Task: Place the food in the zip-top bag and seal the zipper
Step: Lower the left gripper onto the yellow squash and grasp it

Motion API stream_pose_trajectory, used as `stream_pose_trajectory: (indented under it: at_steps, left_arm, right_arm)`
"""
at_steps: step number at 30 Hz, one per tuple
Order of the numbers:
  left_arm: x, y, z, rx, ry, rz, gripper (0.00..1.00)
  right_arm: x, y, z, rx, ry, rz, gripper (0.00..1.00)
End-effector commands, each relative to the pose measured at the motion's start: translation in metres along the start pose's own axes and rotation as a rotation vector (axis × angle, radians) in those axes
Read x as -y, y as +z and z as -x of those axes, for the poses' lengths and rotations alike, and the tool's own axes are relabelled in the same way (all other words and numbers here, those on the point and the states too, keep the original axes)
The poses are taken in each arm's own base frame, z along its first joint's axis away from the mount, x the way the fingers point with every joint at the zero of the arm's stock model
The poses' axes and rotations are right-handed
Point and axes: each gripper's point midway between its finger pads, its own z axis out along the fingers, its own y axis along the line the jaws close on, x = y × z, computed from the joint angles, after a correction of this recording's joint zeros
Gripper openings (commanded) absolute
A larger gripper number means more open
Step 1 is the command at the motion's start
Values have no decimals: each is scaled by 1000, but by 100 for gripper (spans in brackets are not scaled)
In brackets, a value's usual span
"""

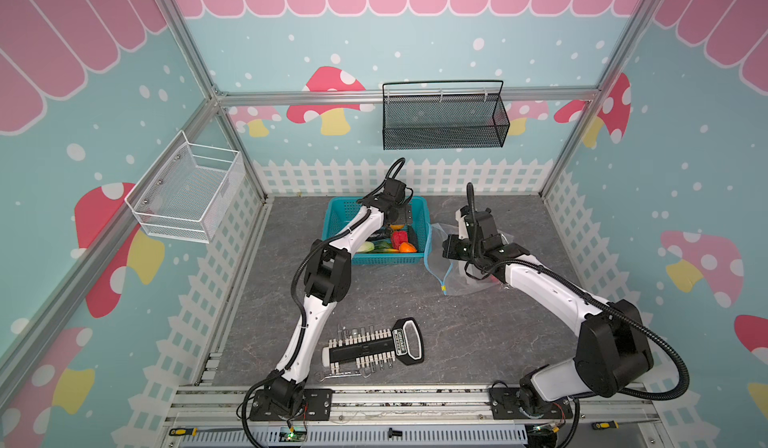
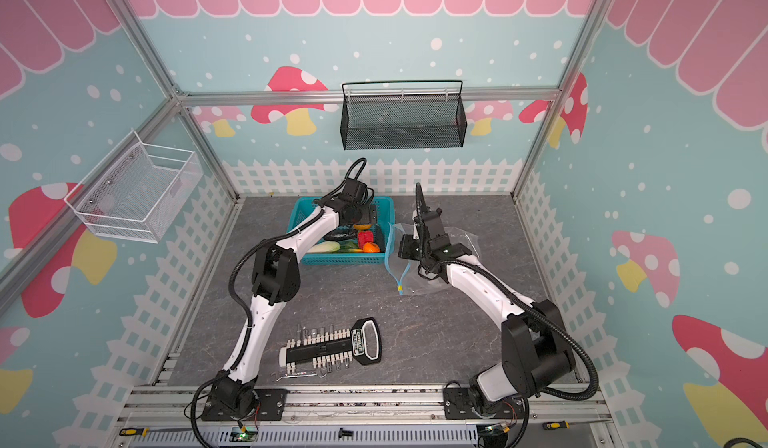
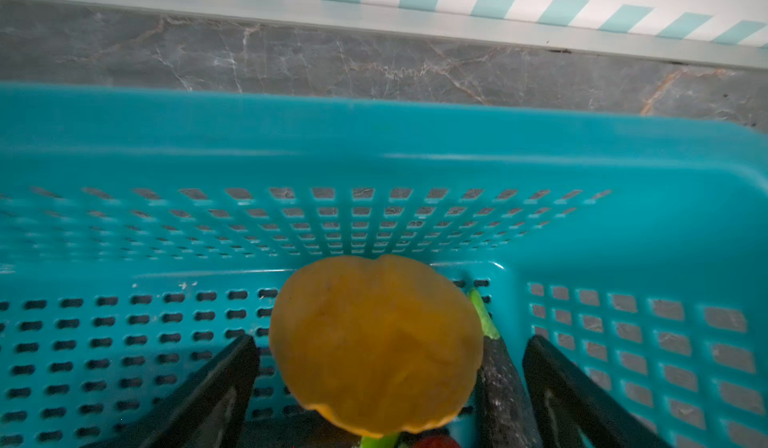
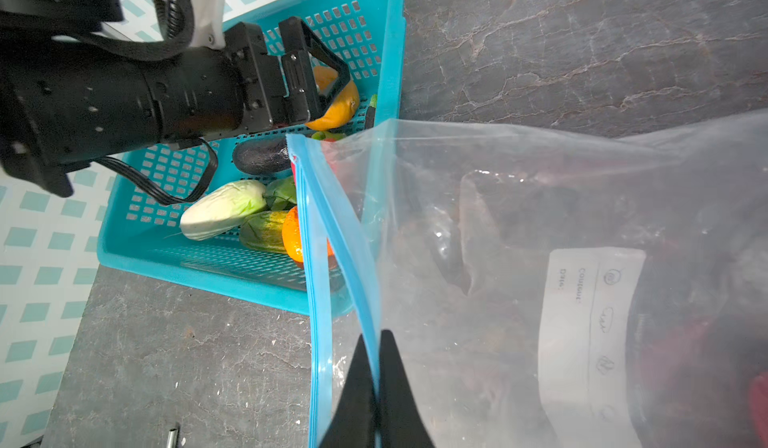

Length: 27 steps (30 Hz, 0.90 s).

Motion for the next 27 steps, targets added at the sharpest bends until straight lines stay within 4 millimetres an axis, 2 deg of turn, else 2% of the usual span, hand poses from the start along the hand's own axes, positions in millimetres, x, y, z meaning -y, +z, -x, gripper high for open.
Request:
stream_pose_trajectory:
  at_steps: [1,20,27]
  left_arm:
    - [0,4,-4,-9,47,27,100]
    - [-4,28,-15,-5,128,111,100]
    - [-6,26,-11,-6,134,107,99]
  right_arm:
    - [-2,-1,10,26,-1,11,0]
    - [-1,9,6,-5,16,26,0]
    - [-2,13,4,-16,18,38,0]
